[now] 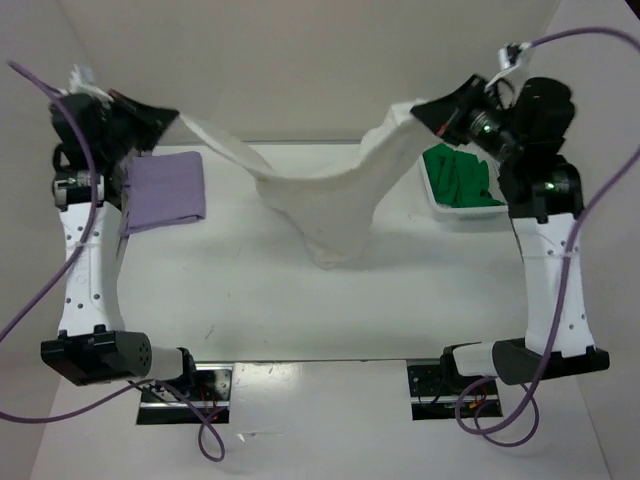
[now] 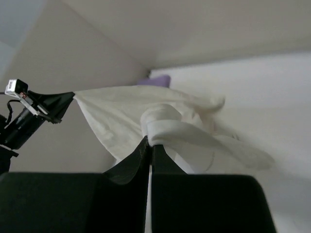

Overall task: Fold and stack the t-shirts
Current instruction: Flatten out the tshirt

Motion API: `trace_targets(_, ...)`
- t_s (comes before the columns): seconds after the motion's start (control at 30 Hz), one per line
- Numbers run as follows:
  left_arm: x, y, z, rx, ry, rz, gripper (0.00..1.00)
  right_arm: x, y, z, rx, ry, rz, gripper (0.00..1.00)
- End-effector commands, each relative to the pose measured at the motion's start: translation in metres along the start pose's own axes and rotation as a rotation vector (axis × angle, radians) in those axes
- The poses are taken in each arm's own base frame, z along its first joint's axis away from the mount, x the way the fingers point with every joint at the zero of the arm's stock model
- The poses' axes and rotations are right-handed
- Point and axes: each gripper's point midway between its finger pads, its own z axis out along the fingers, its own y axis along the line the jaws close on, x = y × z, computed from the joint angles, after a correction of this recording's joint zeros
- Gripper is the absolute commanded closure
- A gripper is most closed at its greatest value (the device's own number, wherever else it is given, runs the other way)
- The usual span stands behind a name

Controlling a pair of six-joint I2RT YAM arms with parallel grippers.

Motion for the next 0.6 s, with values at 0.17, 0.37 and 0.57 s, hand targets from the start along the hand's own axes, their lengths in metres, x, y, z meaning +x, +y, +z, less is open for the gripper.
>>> trace_targets(0.17, -0.103, -0.154, -0.073, 0.315, -0.252, 0.174, 1.0, -0.141, 0.178, -0.14, -0.35, -0.489, -0.169, 1.0)
trace_targets(0.37, -0.117, -0.149, -0.055, 0.29, -0.282, 0.183, 1.0, -0.142, 0.16, -0.088, -0.366, -0.389, -0.125, 1.0)
trace_targets(0.57, -0.09, -0.065, 0.023, 0.168, -0.162, 0.103, 1.0, -0.147, 0.055, 0.003, -0.191, -0.265, -0.055, 1.0)
